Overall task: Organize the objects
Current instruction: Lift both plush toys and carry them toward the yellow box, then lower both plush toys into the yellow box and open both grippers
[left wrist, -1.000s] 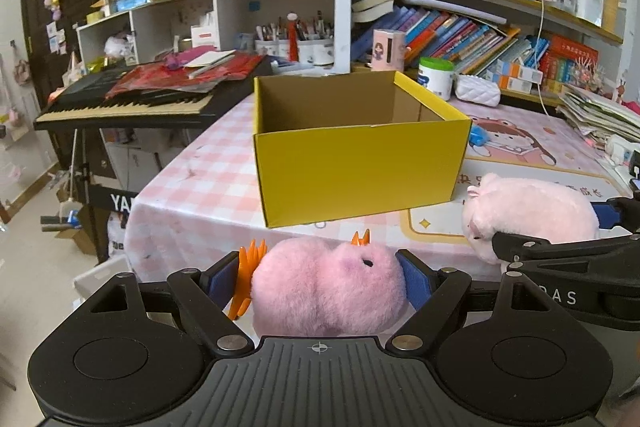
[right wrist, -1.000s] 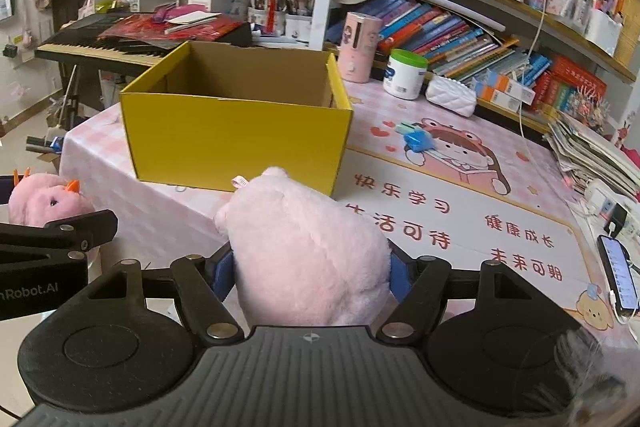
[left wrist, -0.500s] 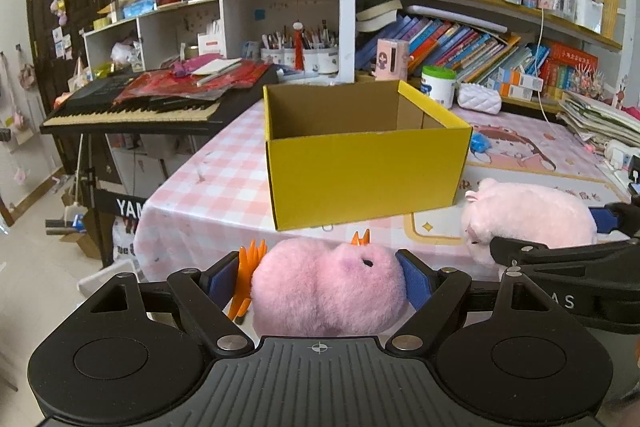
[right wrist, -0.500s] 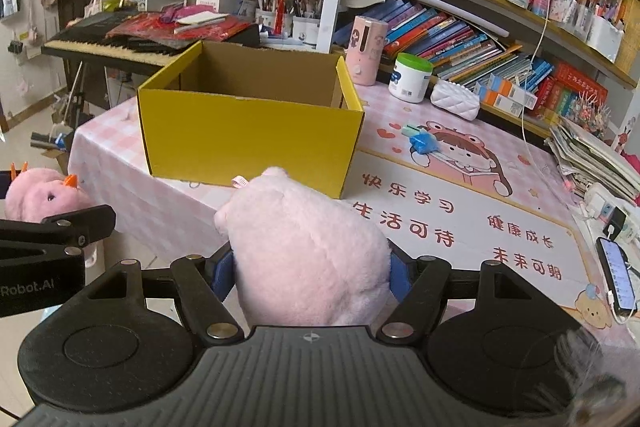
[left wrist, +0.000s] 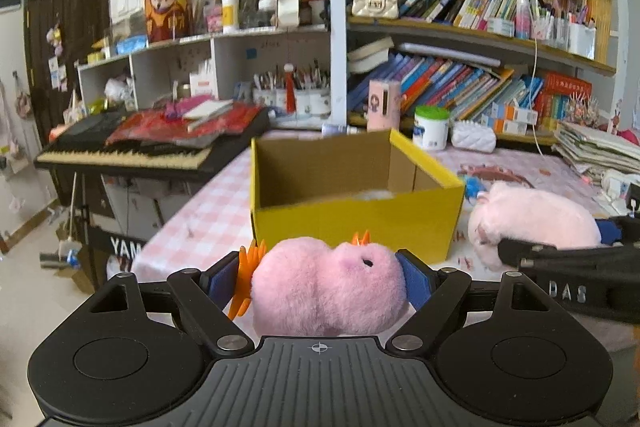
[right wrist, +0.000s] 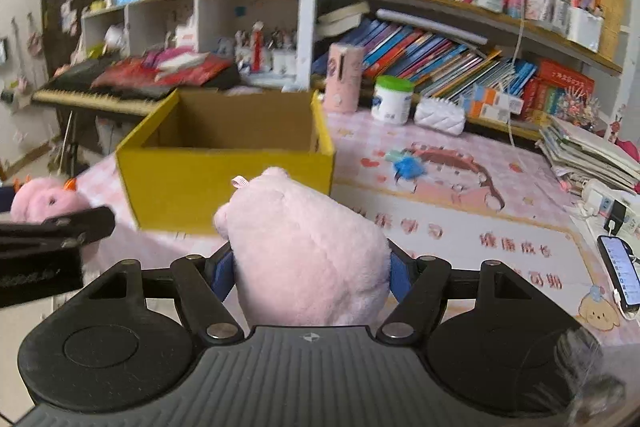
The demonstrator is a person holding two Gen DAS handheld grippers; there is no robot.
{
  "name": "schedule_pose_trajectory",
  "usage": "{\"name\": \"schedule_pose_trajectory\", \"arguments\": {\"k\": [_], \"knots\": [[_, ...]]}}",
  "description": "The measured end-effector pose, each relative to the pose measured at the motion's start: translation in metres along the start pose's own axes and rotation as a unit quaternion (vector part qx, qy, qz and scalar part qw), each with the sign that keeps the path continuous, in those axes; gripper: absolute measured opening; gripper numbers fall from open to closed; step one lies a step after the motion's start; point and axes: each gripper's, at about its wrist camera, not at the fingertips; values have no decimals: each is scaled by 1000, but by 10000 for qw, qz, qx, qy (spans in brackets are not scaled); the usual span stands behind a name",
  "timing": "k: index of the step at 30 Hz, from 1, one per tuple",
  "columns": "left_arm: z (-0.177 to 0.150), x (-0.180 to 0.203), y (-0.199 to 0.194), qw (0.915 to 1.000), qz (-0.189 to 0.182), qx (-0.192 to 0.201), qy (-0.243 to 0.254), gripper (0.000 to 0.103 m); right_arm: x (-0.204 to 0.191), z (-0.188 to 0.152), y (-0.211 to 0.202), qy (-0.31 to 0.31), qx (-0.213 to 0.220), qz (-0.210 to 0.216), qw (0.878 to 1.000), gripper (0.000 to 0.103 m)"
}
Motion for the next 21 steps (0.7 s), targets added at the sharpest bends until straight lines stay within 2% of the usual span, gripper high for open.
{"name": "schedule_pose_trajectory", "arguments": {"k": [8, 17, 21], "knots": [[39, -9, 30, 9991, 216, 373, -17, 82, 2, 54, 35, 26, 490, 143, 9987, 69], [68, -10, 93, 9982, 438, 393, -65, 82, -1, 106, 91, -286, 770, 527, 9952, 69], [73, -7, 119, 9982, 532, 263, -19, 82, 0, 122, 118, -409, 769, 618, 9943, 70]]}}
Point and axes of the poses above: each gripper's, at about its wrist camera, not at the fingertips, and y roughly the way its jaws point, x to its right, z to its top, and after that the axes turned 6 degrees about -z, right-handed
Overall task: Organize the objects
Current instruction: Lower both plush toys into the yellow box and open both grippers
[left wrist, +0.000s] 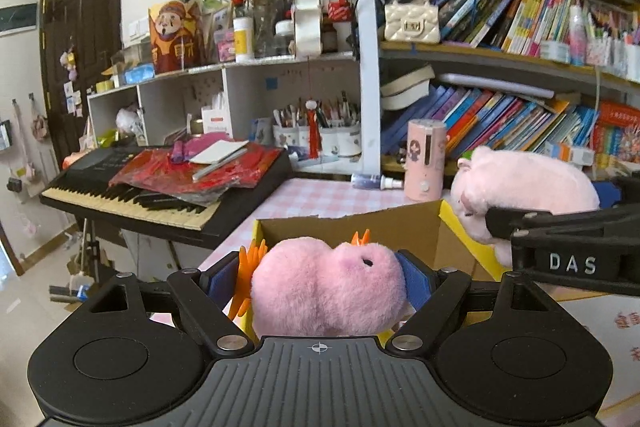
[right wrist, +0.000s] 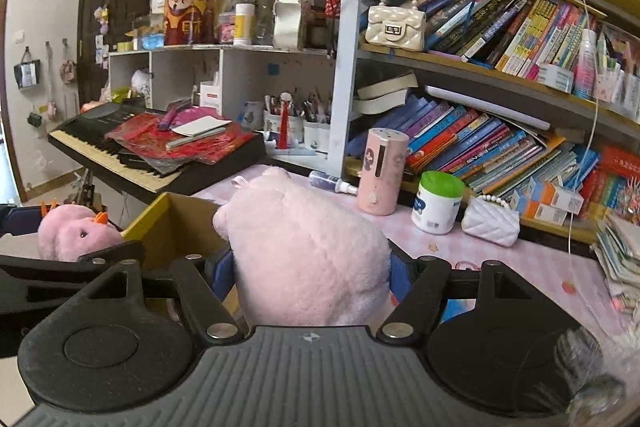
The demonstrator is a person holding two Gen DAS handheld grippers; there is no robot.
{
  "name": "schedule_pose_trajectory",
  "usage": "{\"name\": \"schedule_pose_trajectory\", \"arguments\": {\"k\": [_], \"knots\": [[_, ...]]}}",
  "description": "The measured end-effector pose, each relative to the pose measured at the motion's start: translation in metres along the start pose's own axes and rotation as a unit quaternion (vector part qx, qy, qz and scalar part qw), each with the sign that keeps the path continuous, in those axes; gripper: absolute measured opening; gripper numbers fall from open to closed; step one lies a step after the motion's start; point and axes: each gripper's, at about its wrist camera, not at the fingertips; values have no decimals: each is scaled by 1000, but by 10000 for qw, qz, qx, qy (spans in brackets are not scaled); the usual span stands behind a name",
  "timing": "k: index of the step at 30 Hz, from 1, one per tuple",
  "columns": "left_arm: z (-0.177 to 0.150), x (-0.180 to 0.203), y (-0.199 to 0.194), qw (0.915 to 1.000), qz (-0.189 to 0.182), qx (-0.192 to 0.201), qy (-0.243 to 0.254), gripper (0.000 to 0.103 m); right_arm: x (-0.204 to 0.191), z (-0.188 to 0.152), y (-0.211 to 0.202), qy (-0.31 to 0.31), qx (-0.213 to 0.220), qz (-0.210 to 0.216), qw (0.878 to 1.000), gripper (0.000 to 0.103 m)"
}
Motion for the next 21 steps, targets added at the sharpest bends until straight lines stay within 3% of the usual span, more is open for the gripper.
{"name": "schedule_pose_trajectory", "arguments": {"k": [12, 21], "knots": [[-9, 10, 57, 9974, 145, -683, 196, 82, 0, 8, 73, -200, -404, 475, 9979, 70], [-18, 14, 79, 9943, 188, -1021, 262, 83, -17, 4, 118, -566, -1067, 953, 9881, 70]]}}
Point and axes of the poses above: each gripper's, at about its wrist camera, not at the fingertips, and y roughly the way its jaws point, x to its right, z to its top, and after that the axes turned 6 degrees about -z, right-handed
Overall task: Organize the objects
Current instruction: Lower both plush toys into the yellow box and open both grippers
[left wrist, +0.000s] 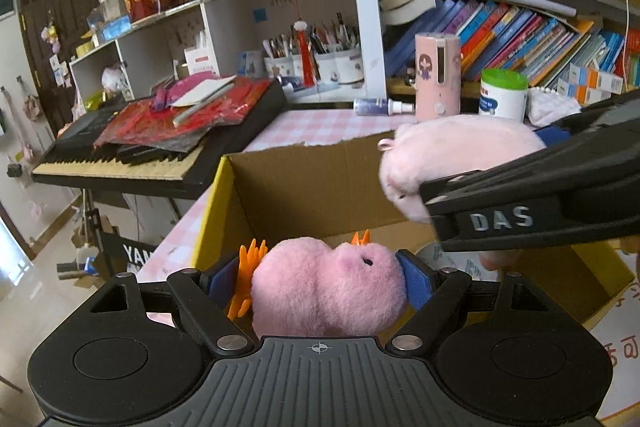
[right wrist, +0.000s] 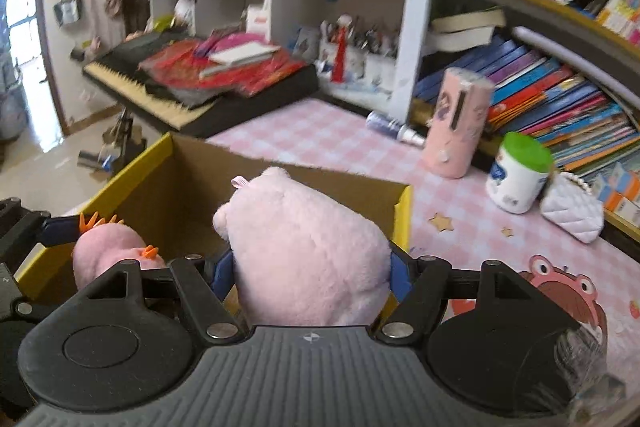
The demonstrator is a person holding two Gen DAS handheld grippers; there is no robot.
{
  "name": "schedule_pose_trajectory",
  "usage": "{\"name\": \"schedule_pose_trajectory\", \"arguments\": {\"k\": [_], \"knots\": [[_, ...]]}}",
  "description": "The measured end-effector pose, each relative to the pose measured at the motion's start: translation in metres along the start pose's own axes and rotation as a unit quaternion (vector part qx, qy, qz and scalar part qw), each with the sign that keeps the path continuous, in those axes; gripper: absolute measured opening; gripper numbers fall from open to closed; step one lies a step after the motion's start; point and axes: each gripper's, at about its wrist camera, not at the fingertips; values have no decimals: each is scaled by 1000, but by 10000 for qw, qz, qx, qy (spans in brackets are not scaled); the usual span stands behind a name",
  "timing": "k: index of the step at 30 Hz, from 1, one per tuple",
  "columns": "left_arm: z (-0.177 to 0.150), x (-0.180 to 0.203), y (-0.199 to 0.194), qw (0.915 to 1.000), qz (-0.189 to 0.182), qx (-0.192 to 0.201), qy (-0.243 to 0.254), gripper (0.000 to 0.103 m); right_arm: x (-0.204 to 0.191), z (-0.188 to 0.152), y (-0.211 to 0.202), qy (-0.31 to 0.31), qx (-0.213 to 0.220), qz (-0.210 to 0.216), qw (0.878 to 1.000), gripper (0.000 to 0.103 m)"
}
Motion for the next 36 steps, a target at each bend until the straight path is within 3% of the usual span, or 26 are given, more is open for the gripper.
{"name": "schedule_pose_trajectory", "arguments": {"k": [10, 15, 26, 29, 32, 36], "knots": [[-4, -2, 11, 9996, 52, -272, -76, 84, -13, 1, 35, -295, -618, 295, 9972, 70], [-3, 0, 9, 9997, 76, -228, -40, 83, -15, 0, 43, -230, -774, 379, 9960, 70], [-3, 4, -3, 9998, 146, -82, 52, 84, -15, 0, 44, -240, -804, 304, 9960, 73], [-4, 4, -7, 9998, 183, -38, 26, 88, -14, 1, 43, -218, -791, 283, 9962, 78], [-4, 3, -13, 9998, 200, 30, 20, 91, -11, 1, 37, -64, -594, 269, 9978, 88], [-5, 4, -21, 9996, 230, 140, 34, 94, -7, 2, 25, 111, -420, 231, 9988, 90]]}}
Point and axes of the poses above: each gripper's, at about its wrist camera, not at the fingertips, and y roughly the way its jaws point, x to its right, z to its top, and after that the axes turned 6 degrees about -z, right-handed
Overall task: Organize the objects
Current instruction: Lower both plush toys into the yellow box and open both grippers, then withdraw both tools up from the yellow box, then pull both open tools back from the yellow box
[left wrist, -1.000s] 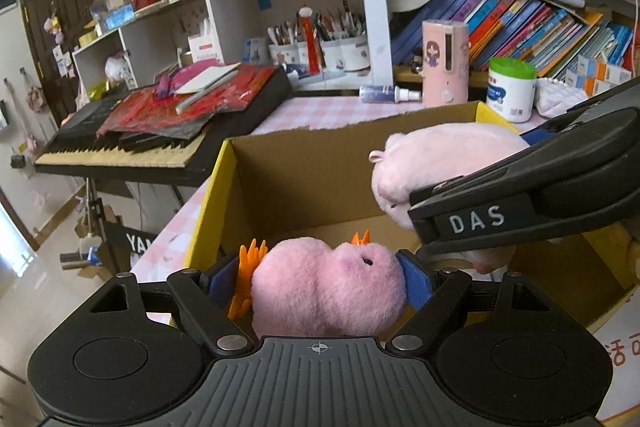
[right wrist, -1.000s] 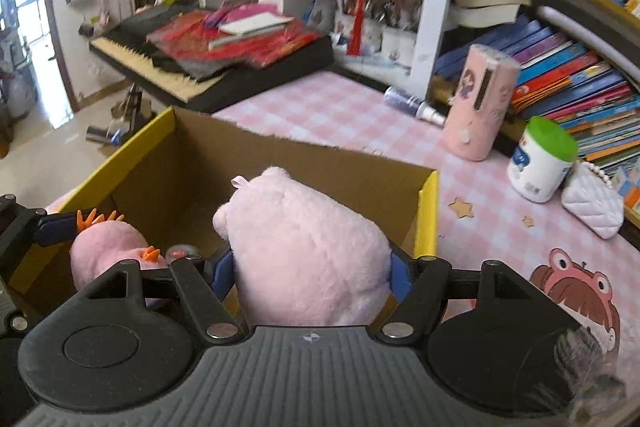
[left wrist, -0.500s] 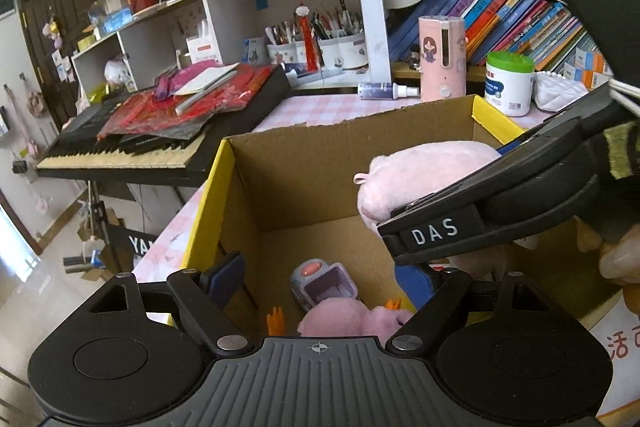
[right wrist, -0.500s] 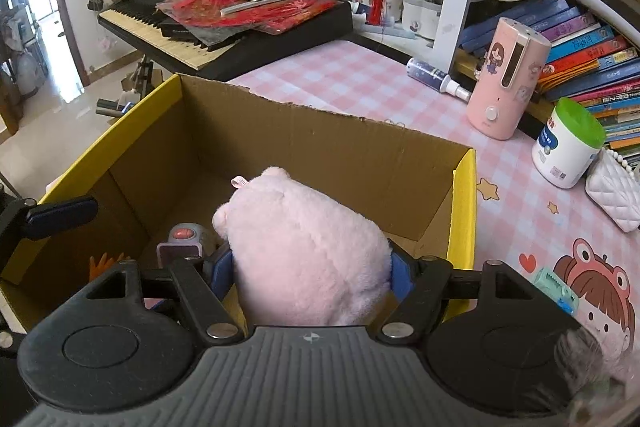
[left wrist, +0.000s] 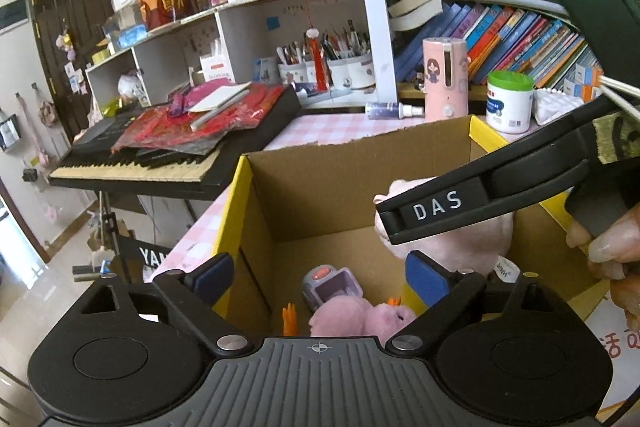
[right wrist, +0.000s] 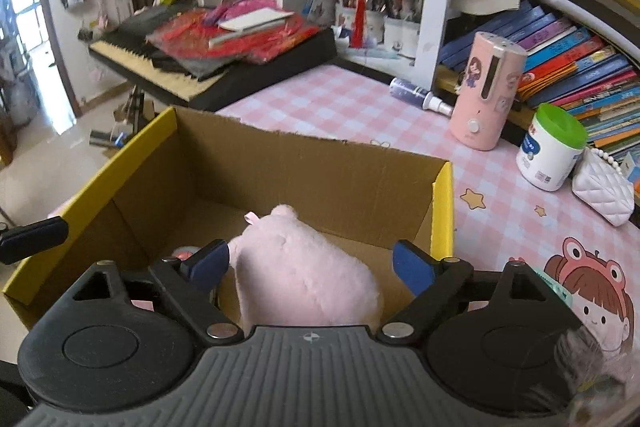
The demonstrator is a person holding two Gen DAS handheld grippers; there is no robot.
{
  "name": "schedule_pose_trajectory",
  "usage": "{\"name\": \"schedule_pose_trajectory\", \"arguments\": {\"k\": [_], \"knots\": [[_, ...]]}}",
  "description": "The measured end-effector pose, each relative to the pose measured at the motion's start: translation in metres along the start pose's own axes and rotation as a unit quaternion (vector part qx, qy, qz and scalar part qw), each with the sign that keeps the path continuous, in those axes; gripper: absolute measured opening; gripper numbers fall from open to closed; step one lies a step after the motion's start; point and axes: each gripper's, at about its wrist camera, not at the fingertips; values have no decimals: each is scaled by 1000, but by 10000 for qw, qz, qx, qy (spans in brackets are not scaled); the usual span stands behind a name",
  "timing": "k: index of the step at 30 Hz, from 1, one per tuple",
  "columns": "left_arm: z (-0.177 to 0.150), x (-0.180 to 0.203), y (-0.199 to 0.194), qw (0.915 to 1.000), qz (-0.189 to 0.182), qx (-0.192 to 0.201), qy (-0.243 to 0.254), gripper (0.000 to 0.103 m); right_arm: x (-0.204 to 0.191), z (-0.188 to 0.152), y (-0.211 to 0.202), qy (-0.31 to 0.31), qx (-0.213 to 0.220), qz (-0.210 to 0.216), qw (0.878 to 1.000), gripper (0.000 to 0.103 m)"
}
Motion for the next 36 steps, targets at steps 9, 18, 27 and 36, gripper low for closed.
{"name": "schedule_pose_trajectory", "arguments": {"k": [9, 18, 27, 36], "knots": [[-4, -3, -23, 9997, -45, 214, -51, 96, -1, -11, -43, 53, 642, -345, 9973, 92], [-15, -11, -49, 9991, -35, 386, -199, 98, 1, -30, -86, 284, 1052, -800, 9908, 93], [-31, -18, -71, 9988, -16, 392, -300, 98, -10, -59, -120, 316, 1156, -1194, 9856, 94], [-58, -33, -100, 9984, 166, 178, -519, 98, -29, -99, -144, 320, 1025, -1715, 9793, 95]]}}
Point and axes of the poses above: each gripper's, at about its wrist camera, not at the fingertips, and y roughly the way its jaws point, x to its right, z to its top, and after that the axes turned 6 degrees about -z, right-handed
